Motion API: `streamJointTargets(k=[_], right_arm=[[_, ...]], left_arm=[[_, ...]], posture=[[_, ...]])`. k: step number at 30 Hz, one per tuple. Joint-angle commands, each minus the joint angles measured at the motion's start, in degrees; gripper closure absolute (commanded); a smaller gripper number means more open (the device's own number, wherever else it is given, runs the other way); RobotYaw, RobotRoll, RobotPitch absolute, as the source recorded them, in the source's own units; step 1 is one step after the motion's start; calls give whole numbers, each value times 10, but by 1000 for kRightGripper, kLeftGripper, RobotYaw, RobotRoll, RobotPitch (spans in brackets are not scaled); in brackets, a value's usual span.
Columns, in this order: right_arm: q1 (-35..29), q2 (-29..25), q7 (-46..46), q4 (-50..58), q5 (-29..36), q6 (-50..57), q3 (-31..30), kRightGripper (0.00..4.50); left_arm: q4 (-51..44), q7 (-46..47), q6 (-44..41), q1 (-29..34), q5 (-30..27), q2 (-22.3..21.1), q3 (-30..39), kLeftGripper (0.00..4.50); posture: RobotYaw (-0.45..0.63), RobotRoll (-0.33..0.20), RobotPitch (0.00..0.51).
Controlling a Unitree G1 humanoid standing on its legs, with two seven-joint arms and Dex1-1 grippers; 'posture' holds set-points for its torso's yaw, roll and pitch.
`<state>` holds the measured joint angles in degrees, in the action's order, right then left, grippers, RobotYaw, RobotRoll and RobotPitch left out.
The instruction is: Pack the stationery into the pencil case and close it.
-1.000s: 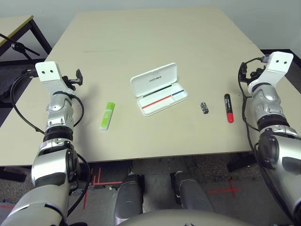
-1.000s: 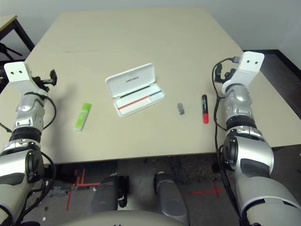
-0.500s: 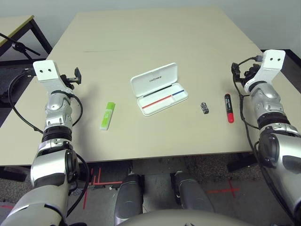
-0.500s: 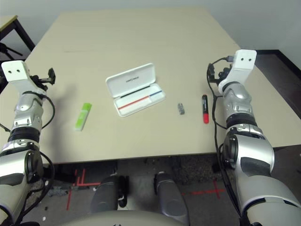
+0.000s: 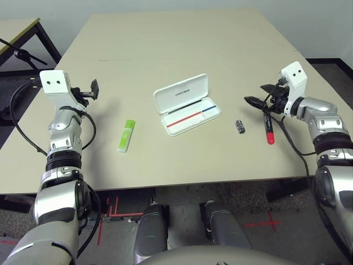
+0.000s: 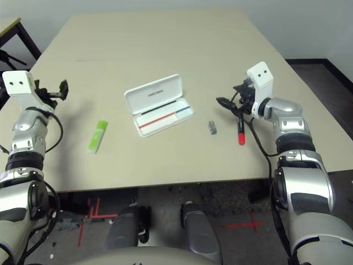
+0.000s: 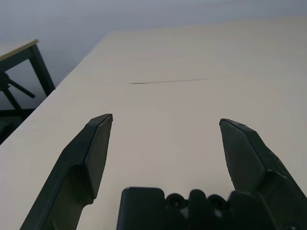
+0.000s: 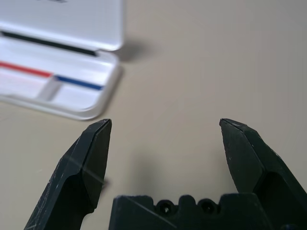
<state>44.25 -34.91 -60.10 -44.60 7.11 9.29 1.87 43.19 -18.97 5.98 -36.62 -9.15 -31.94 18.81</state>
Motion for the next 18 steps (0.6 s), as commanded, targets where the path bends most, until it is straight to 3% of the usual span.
streamJointTargets(k=[1, 6, 11, 18], right_arm=[[-18, -16, -41, 51, 2, 38, -20, 21], [-30, -26, -58, 80, 0, 60, -26, 21], [-32, -27, -58, 88, -2, 69, -30, 21], [-30, -24, -65, 87, 0, 73, -39, 21]], left_arm=[[-61, -58, -44, 30, -13, -11, -22, 0], [-217, -170, -134, 101, -51, -25, -62, 0], [-409, -283, -246, 185, -126, -50, -108, 0], [-500, -326, -327, 198, -138, -64, -169, 0]], posture=[[-34, 0, 84], [-27, 0, 80], [-21, 0, 72], [-24, 0, 65]])
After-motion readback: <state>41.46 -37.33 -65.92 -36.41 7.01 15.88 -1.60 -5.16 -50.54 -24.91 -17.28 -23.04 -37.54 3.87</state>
